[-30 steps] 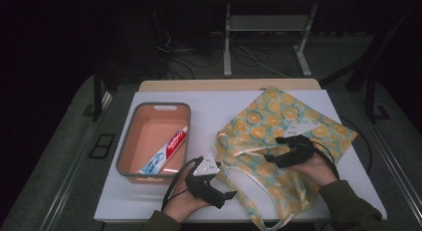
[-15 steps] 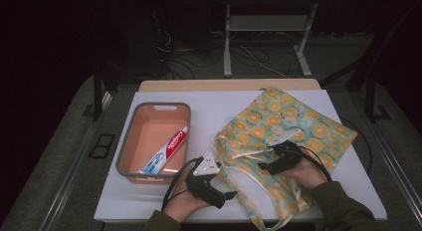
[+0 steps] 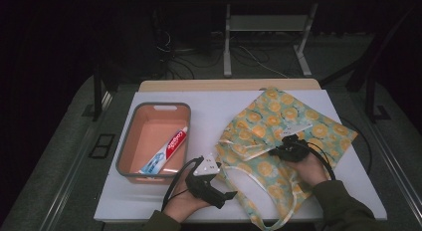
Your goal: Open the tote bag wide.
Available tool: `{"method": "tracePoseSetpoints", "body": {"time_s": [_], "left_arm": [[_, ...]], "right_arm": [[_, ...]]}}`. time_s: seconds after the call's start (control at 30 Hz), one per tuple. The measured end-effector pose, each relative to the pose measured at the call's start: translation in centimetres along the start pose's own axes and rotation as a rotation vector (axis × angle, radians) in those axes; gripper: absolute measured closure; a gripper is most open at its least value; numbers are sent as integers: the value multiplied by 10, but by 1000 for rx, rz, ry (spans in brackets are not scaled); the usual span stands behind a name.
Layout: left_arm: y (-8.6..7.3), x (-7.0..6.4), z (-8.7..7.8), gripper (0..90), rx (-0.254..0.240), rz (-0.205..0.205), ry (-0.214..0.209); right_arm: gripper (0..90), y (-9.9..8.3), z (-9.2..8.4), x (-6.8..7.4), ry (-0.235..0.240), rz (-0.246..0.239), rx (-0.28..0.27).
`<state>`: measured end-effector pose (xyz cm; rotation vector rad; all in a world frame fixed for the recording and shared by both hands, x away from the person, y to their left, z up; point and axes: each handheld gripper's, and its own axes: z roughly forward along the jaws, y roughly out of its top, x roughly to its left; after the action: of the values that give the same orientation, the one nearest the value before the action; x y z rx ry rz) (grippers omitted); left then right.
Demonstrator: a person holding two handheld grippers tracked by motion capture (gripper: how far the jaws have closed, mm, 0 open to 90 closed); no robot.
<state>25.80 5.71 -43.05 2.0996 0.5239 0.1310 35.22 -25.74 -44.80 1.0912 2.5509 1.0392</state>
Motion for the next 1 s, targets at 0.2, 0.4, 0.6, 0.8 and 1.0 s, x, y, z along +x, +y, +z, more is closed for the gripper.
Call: {"method": "tracePoseSetpoints", "body": {"time_s": [0.2, 0.4, 0.6, 0.8, 1.0], "left_arm": [[0, 0, -1, 0, -2, -1, 2], [0, 0, 0, 0, 1, 0, 1], [0, 1, 0, 0, 3, 1, 0], [2, 2, -3, 0, -16, -11, -15], [11, 4, -7, 0, -42, -20, -55]], "right_arm": [[882, 7, -13, -2, 8, 11, -72], [882, 23, -34, -12, 2, 62, -183], [882, 36, -42, -24, 7, 110, -270], [881, 30, -34, -26, 1, 112, -234], [881, 29, -33, -25, 1, 100, -219]]}}
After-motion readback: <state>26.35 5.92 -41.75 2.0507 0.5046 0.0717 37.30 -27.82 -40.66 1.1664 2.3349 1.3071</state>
